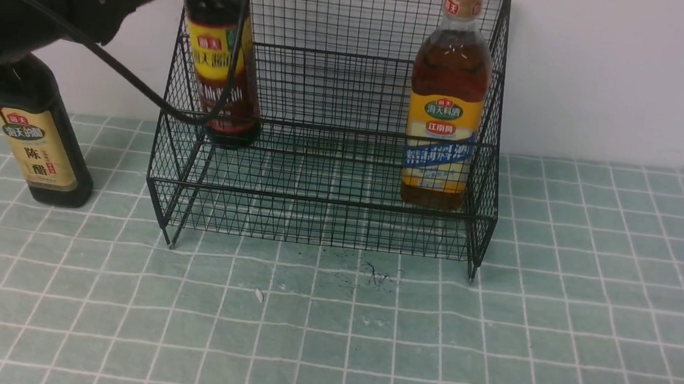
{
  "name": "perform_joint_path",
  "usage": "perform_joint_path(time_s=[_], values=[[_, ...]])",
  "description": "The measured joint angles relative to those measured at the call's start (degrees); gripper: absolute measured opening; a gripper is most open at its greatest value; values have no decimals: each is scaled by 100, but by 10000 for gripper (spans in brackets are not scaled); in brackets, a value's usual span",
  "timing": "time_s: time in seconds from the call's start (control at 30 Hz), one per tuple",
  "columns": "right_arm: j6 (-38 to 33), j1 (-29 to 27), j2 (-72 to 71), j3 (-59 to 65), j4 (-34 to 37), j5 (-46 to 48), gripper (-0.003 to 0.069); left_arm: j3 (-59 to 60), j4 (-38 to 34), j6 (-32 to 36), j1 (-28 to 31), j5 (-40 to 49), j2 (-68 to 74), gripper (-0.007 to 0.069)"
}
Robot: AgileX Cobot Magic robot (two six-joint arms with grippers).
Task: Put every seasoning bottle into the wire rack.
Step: Use the left arm to put the condiment bottle back on the shelf
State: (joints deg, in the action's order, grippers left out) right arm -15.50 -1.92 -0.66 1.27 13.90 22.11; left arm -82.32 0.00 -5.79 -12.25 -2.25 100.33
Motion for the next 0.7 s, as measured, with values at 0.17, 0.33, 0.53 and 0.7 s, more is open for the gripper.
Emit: perform_joint_path(time_s=[0.17, 0.33, 0.53, 0.7], values=[[0, 0, 0, 0, 0, 0, -15, 9, 0, -34, -11, 826, 11, 267], [0, 0, 0, 0, 7, 0, -15, 3, 0, -39, -11, 1147, 11, 267], [0, 0, 0, 0, 7, 0, -15, 3, 0, -39, -11, 1190, 11, 267], [0, 0, 0, 0, 7, 0, -15, -29, 0, -3, -11, 1075, -48, 345]])
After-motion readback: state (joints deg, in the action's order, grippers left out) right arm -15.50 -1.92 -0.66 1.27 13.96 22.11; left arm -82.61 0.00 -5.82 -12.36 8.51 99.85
